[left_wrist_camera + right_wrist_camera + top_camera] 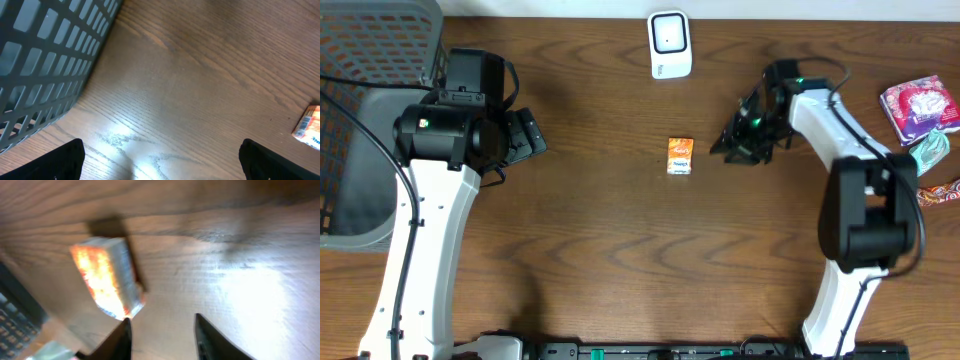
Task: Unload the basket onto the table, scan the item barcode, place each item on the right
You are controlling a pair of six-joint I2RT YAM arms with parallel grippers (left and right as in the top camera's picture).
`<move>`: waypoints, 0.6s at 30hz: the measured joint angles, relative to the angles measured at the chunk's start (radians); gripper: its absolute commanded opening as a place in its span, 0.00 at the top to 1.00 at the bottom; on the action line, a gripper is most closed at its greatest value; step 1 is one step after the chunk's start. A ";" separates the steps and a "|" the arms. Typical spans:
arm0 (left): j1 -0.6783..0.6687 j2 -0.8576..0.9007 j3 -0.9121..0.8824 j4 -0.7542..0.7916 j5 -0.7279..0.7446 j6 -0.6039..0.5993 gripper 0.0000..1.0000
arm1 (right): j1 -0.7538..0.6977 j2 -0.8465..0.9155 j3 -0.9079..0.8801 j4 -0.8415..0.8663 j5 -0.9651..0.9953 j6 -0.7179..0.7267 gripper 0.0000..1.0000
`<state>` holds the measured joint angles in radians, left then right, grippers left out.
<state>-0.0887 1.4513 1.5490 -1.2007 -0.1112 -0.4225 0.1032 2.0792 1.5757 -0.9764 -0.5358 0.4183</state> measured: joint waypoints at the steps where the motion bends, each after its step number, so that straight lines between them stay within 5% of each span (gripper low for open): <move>1: 0.000 0.000 0.000 0.000 0.000 0.000 0.02 | 0.004 -0.023 0.006 0.000 0.014 -0.002 0.59; 18: 0.000 0.000 0.000 0.000 0.000 0.000 0.02 | 0.174 -0.049 -0.082 0.209 0.123 0.077 0.50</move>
<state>-0.0887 1.4513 1.5490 -1.2007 -0.1108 -0.4225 0.2771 2.0300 1.4940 -0.7673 -0.4129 0.4953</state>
